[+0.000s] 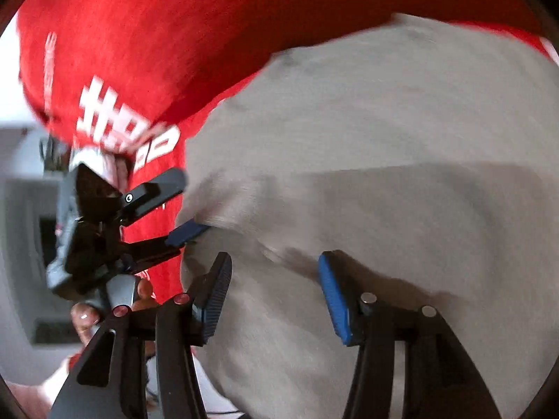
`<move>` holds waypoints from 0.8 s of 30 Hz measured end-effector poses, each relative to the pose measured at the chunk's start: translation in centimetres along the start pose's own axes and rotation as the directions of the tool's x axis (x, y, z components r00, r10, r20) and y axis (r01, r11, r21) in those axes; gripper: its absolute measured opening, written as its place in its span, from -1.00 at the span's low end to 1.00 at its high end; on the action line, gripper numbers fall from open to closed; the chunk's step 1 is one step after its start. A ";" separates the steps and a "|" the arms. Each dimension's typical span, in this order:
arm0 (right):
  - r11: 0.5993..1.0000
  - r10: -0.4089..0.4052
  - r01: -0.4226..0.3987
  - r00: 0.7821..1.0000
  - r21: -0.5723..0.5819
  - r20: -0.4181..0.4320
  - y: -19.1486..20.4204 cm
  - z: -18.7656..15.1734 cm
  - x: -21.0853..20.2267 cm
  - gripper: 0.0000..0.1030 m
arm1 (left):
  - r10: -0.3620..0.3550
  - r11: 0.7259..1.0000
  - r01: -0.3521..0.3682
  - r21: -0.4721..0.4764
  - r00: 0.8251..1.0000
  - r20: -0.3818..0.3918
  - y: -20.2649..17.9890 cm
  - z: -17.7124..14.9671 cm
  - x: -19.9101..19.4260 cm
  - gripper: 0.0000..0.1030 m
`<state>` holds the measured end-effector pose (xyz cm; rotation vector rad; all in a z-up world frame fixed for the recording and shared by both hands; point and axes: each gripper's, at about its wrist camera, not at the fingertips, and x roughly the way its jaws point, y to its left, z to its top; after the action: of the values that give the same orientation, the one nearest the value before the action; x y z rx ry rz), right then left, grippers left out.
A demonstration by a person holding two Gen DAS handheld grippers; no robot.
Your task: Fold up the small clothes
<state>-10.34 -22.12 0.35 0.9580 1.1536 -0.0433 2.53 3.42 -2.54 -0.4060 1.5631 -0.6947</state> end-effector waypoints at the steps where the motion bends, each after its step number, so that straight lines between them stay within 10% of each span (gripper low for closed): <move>1: 0.999 0.004 -0.004 1.000 0.042 0.010 -1.4 -0.4 -1.1 0.08 | 0.010 1.000 -0.010 0.008 1.000 -0.003 -0.1 0.2 0.2 0.97; 5: 0.968 0.004 -0.024 0.997 0.250 0.081 -7.4 -3.5 -5.6 0.08 | 0.074 0.995 -0.073 0.061 0.997 -0.009 -1.9 0.2 1.1 0.84; 8: 0.909 -0.010 -0.068 0.983 0.410 0.185 -11.2 -5.6 -8.3 0.08 | 0.098 0.991 -0.094 0.096 0.994 -0.039 -2.5 0.6 2.4 -0.76; 9: 0.891 -0.013 -0.086 0.977 0.446 0.213 -12.1 -6.0 -8.9 0.08 | 0.087 0.992 -0.083 0.092 0.995 -0.050 -2.6 0.6 2.6 -0.86; 15: 0.820 -0.027 -0.173 0.940 0.546 0.339 -15.4 -6.0 -10.8 0.07 | 0.039 0.985 -0.045 0.167 0.998 0.042 -3.7 -0.1 0.3 -0.86; 16: 0.826 -0.044 -0.159 0.938 0.540 0.344 -15.4 -5.6 -10.9 0.00 | 0.044 0.985 -0.050 0.166 0.998 0.038 -3.2 -0.1 0.1 -0.86; 17: 0.834 -0.063 -0.137 0.939 0.535 0.339 -14.8 -4.9 -10.6 -0.64 | 0.058 0.984 -0.062 0.165 0.998 0.031 -3.0 -0.2 0.3 -0.86; 18: 0.844 -0.081 -0.108 0.943 0.525 0.324 -14.6 -4.4 -10.6 -0.87 | 0.070 0.985 -0.073 0.158 0.997 0.024 -2.6 -0.4 0.3 -0.86; 24: 0.928 -0.186 0.058 0.927 0.367 0.324 -14.6 -2.5 -13.8 -0.88 | 0.066 0.983 -0.071 0.168 0.997 0.038 -2.2 -1.1 0.6 -0.86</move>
<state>-25.51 -35.49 1.98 1.1357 0.8808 -0.5237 1.06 1.58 -1.60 -0.2350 1.4681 -0.7571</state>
